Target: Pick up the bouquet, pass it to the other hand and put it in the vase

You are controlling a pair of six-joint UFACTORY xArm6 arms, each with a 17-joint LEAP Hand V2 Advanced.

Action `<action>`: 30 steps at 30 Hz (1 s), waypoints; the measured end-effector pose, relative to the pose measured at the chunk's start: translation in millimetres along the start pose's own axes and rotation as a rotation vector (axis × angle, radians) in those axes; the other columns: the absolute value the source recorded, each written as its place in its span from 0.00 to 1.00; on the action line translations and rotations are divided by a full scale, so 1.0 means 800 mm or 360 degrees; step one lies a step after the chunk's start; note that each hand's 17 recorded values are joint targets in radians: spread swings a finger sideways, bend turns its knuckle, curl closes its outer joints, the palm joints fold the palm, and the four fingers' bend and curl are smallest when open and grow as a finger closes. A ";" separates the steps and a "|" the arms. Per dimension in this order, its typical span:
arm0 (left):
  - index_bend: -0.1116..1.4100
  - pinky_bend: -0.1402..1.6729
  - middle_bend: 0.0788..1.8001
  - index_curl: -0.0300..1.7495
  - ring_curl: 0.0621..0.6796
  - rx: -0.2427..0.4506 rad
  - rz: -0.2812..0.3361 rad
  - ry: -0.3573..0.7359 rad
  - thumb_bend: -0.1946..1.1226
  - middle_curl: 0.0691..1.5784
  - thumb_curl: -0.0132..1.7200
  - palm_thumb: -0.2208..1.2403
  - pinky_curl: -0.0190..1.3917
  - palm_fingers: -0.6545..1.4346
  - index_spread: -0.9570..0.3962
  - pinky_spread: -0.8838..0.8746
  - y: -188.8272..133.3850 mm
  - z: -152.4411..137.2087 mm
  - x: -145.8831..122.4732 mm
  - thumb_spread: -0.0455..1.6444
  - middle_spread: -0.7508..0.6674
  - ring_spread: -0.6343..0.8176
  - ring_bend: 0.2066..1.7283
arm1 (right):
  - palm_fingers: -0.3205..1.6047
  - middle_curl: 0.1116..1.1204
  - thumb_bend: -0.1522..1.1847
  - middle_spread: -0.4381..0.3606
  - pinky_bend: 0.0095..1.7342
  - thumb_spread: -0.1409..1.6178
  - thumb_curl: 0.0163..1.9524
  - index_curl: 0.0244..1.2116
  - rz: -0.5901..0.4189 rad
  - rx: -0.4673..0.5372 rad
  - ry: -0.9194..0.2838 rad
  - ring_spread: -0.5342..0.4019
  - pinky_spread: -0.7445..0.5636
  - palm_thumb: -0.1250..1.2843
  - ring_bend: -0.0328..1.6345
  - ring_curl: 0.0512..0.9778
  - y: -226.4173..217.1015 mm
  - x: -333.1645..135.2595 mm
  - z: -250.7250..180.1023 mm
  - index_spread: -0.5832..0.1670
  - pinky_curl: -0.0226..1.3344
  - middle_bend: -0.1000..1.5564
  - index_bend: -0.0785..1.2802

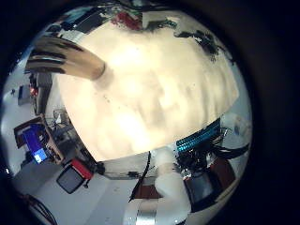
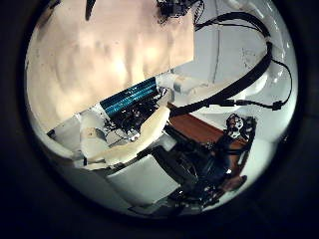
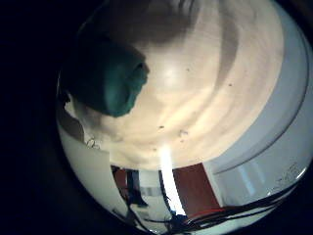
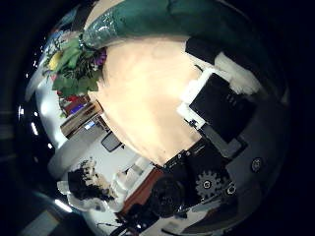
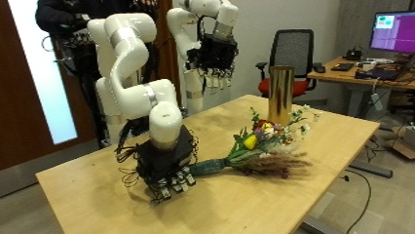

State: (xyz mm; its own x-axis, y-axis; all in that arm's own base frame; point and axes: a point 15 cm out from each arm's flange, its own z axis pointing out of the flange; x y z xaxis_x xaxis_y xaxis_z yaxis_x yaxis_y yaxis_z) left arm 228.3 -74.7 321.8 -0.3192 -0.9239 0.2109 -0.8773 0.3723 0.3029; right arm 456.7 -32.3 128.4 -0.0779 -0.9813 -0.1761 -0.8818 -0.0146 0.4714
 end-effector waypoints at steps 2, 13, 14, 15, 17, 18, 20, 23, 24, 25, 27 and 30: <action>0.22 0.17 0.10 0.29 0.15 -0.0006 0.0000 0.0002 0.13 0.20 0.18 0.34 0.13 0.50 0.70 0.74 0.000 0.001 0.000 0.59 0.58 0.66 0.15 | 0.90 0.50 0.10 0.34 0.56 0.56 0.28 0.52 -0.0005 0.0020 0.0007 0.33 0.19 0.76 0.74 0.44 0.001 -0.002 -0.007 0.35 0.32 0.66 0.63; 0.22 0.17 0.10 0.29 0.14 0.0000 -0.0010 -0.0001 0.13 0.20 0.18 0.34 0.13 0.50 0.70 0.74 -0.003 -0.001 -0.005 0.59 0.58 0.65 0.15 | 0.76 0.63 0.11 0.35 0.79 0.55 0.30 0.67 0.0013 0.0334 0.0004 0.35 0.35 0.88 0.85 0.58 0.005 0.004 -0.087 0.41 0.48 0.82 0.83; 0.22 0.17 0.10 0.29 0.14 -0.0003 -0.0010 0.0000 0.13 0.20 0.18 0.34 0.13 0.50 0.70 0.74 -0.004 0.000 -0.005 0.59 0.58 0.65 0.15 | 0.76 0.63 0.13 0.35 0.79 0.55 0.31 0.67 0.0015 0.0355 0.0003 0.35 0.36 0.92 0.85 0.59 0.008 0.007 -0.094 0.42 0.49 0.82 0.84; 0.22 0.17 0.10 0.29 0.14 -0.0004 -0.0009 0.0000 0.13 0.20 0.18 0.34 0.13 0.50 0.70 0.74 -0.005 -0.001 -0.005 0.59 0.58 0.65 0.15 | 0.75 0.64 0.14 0.35 0.80 0.55 0.32 0.68 0.0014 0.0370 0.0002 0.35 0.37 0.93 0.86 0.60 0.011 0.008 -0.100 0.42 0.50 0.83 0.84; 0.22 0.17 0.10 0.29 0.14 0.0000 -0.0005 -0.0003 0.13 0.20 0.18 0.34 0.13 0.50 0.70 0.74 -0.005 -0.002 -0.005 0.59 0.58 0.65 0.15 | 0.75 0.64 0.14 0.36 0.80 0.54 0.34 0.69 0.0008 0.0404 -0.0001 0.35 0.38 0.96 0.86 0.61 0.019 0.007 -0.113 0.43 0.51 0.83 0.85; 0.22 0.17 0.10 0.29 0.14 0.0004 -0.0004 -0.0002 0.13 0.20 0.18 0.34 0.13 0.50 0.70 0.74 -0.006 -0.003 -0.005 0.59 0.58 0.65 0.15 | 0.75 0.65 0.13 0.36 0.80 0.54 0.34 0.69 0.0006 0.0424 -0.0007 0.35 0.39 0.96 0.86 0.62 0.022 0.006 -0.120 0.43 0.51 0.83 0.86; 0.22 0.17 0.11 0.29 0.14 0.0004 -0.0005 -0.0004 0.13 0.20 0.18 0.34 0.13 0.50 0.70 0.74 -0.007 -0.003 -0.006 0.59 0.58 0.65 0.15 | 0.74 0.65 0.13 0.37 0.80 0.52 0.35 0.70 -0.0017 0.0472 -0.0034 0.36 0.40 0.96 0.87 0.63 0.030 0.001 -0.136 0.43 0.52 0.84 0.86; 0.22 0.17 0.10 0.29 0.14 -0.0003 -0.0014 -0.0007 0.13 0.20 0.18 0.34 0.13 0.50 0.70 0.74 -0.007 -0.002 -0.011 0.59 0.58 0.65 0.16 | 0.74 0.66 0.14 0.38 0.79 0.47 0.38 0.71 -0.0069 0.0538 -0.0100 0.36 0.41 0.98 0.88 0.64 0.044 -0.011 -0.154 0.44 0.54 0.84 0.86; 0.22 0.17 0.10 0.29 0.14 -0.0003 -0.0021 -0.0004 0.13 0.20 0.18 0.34 0.14 0.50 0.70 0.74 -0.006 -0.002 -0.013 0.59 0.58 0.65 0.16 | 0.74 0.66 0.14 0.38 0.78 0.46 0.38 0.71 -0.0074 0.0544 -0.0135 0.36 0.41 0.97 0.88 0.64 0.049 -0.012 -0.154 0.44 0.54 0.84 0.86; 0.22 0.17 0.10 0.29 0.14 0.0002 -0.0026 -0.0002 0.13 0.20 0.18 0.34 0.14 0.50 0.70 0.74 -0.006 -0.004 -0.015 0.59 0.58 0.65 0.16 | 0.74 0.66 0.13 0.38 0.78 0.44 0.39 0.71 -0.0083 0.0560 -0.0176 0.36 0.41 0.97 0.88 0.64 0.056 -0.010 -0.155 0.44 0.54 0.84 0.86; 0.22 0.17 0.11 0.29 0.14 0.0015 -0.0034 0.0002 0.13 0.20 0.18 0.34 0.14 0.50 0.70 0.73 -0.007 -0.007 -0.016 0.59 0.58 0.65 0.16 | 0.74 0.67 0.13 0.38 0.77 0.41 0.41 0.72 -0.0106 0.0602 -0.0239 0.37 0.42 0.97 0.88 0.65 0.065 -0.009 -0.164 0.45 0.55 0.84 0.86; 0.22 0.17 0.11 0.29 0.14 0.0032 -0.0054 0.0002 0.13 0.20 0.18 0.34 0.14 0.50 0.70 0.73 -0.011 -0.009 -0.022 0.60 0.58 0.65 0.15 | 0.74 0.67 0.13 0.39 0.77 0.38 0.42 0.72 -0.0167 0.0661 -0.0349 0.37 0.42 0.97 0.88 0.65 0.081 -0.020 -0.183 0.45 0.57 0.84 0.86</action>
State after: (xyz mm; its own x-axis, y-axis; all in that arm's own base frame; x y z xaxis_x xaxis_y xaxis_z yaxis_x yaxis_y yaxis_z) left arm 244.1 -60.6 322.2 -0.2887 -0.9358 0.2023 -0.8947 0.3389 0.2909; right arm 468.5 -45.6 288.1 -0.0351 -0.9144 -0.4032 -0.9979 0.0101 0.0639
